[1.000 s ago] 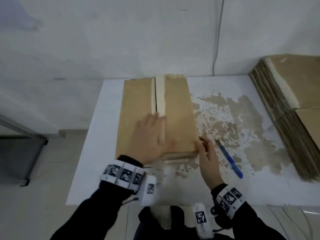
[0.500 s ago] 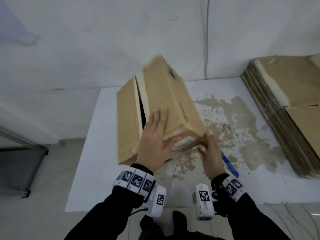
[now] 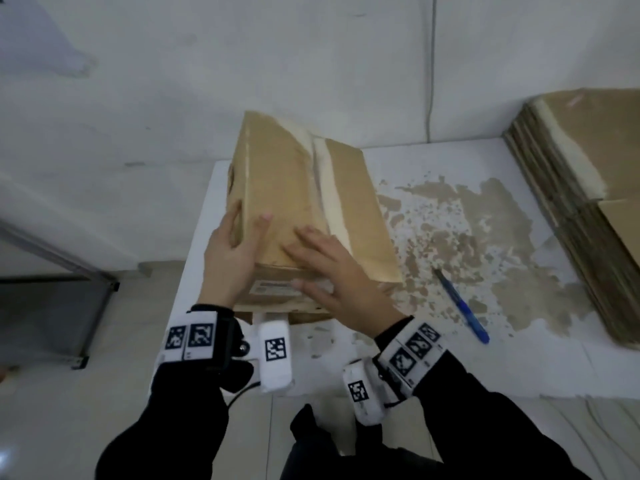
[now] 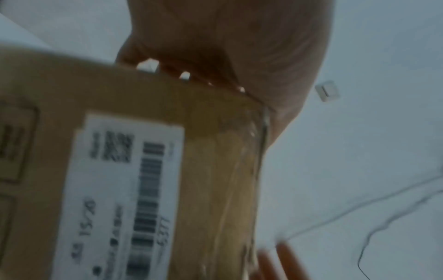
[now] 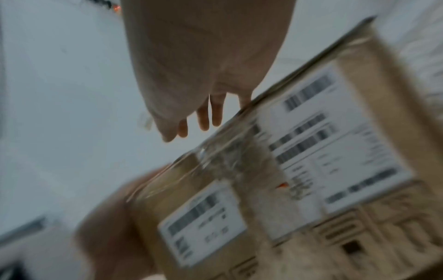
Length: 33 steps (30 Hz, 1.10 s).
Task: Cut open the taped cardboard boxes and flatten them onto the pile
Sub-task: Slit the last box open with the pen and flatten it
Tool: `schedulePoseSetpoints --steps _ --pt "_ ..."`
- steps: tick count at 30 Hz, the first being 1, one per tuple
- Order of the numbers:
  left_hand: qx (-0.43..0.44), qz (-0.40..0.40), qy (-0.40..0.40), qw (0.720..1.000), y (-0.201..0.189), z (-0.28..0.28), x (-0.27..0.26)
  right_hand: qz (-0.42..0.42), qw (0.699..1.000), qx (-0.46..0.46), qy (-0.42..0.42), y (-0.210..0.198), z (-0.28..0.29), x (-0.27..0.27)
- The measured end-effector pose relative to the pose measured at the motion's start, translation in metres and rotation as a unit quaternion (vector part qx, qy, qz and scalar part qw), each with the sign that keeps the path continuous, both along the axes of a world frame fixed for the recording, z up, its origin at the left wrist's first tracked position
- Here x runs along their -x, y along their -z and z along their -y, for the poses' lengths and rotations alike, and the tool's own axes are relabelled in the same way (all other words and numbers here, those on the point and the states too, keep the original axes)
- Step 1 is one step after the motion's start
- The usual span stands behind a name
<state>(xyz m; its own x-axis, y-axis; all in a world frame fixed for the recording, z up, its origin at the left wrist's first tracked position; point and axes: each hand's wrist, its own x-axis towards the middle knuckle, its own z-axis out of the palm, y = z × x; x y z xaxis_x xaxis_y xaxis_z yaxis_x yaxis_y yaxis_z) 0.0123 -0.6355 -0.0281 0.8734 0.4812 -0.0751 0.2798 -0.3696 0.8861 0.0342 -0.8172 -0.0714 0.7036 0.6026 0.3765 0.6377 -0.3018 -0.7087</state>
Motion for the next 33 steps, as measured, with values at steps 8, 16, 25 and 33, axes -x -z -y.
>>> schedulePoseSetpoints --steps 8,16,25,33 --pt "0.165 0.014 0.052 0.985 0.008 -0.018 0.002 -0.282 0.787 0.301 0.459 0.111 0.159 -0.018" --pt "0.227 -0.007 0.026 0.974 0.029 -0.073 0.018 -0.312 0.848 0.064 0.423 0.082 0.131 -0.019" --pt "0.111 -0.036 0.073 0.990 0.071 -0.048 0.050 -0.291 0.937 0.068 0.182 -0.053 -0.005 -0.055" --pt "-0.388 -0.015 0.262 0.884 0.049 -0.093 -0.026 -0.121 0.937 0.281 0.167 -0.063 -0.129 -0.117"
